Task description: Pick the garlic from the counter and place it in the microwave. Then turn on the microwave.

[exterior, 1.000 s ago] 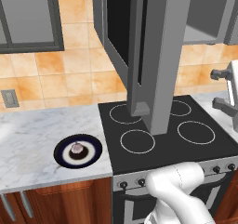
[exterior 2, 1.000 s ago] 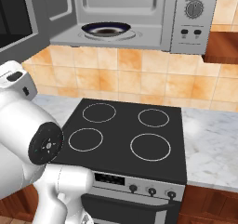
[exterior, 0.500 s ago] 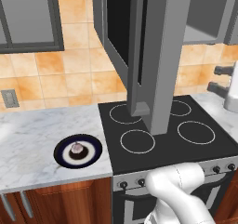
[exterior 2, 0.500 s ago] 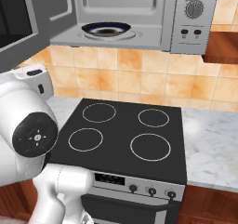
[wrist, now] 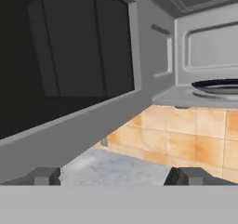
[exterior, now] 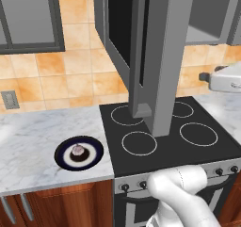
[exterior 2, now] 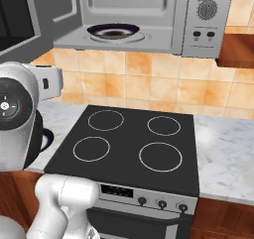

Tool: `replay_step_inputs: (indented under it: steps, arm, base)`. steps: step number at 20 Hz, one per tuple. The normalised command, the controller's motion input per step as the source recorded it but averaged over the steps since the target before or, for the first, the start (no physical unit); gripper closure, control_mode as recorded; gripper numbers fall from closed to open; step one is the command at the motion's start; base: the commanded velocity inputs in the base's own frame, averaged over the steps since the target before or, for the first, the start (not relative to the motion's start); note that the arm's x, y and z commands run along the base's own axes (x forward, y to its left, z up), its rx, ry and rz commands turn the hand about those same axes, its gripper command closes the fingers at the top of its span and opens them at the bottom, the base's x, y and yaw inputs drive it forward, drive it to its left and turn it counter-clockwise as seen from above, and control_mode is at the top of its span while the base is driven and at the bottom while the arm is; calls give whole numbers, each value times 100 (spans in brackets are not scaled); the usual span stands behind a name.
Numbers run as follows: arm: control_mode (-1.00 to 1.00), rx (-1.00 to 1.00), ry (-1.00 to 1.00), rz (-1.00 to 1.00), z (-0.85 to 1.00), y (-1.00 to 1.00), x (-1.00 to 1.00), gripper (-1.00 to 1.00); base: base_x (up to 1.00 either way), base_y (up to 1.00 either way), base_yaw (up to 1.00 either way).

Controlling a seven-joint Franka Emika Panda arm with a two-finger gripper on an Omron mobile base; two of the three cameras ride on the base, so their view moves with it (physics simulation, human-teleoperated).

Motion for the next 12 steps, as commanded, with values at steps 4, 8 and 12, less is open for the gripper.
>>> replay_step_inputs:
  steps: [4,8,12]
  arm:
    - [-100,-8,23,-22,-10,-15,37,-100]
    - [-100,-9,21,-21,-23,-22,40,-100]
    - [-100,-9,20,-21,-28,-26,40,-100]
  base:
    - [0,0,0]
    - [0,0,0]
    - [0,0,0]
